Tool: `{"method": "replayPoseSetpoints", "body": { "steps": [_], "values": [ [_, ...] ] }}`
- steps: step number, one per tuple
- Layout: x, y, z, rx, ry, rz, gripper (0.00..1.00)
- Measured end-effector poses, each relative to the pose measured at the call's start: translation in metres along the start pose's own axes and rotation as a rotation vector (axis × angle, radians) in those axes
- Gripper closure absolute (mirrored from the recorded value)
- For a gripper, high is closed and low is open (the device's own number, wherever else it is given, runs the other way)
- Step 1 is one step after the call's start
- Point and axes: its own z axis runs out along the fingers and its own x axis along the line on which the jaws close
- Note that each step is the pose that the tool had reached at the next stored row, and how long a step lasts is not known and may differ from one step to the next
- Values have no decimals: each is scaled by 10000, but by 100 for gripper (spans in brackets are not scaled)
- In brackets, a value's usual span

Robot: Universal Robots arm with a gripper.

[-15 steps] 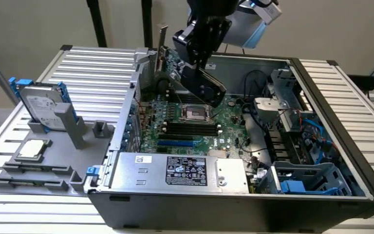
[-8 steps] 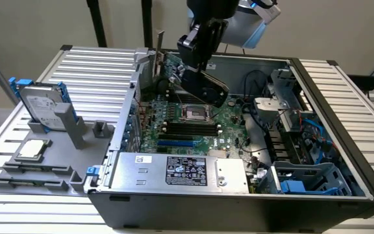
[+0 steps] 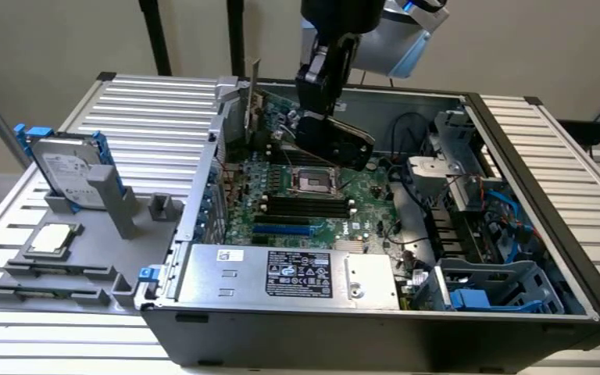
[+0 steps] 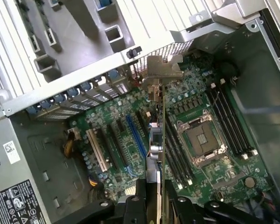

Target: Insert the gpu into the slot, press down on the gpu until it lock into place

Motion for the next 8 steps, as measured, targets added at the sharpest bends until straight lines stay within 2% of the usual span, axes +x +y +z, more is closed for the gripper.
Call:
{"method": "replayPoseSetpoints", "body": {
  "steps": [4,5,7,8],
  "values": [
    [0,0,13,203,-67,-631,74],
    [-1,-1,17,307,-106,-890,74],
    [0,-1,21,419,-146,-1170,74],
    [0,-1,26,537,-189,-1474,74]
  ]
}}
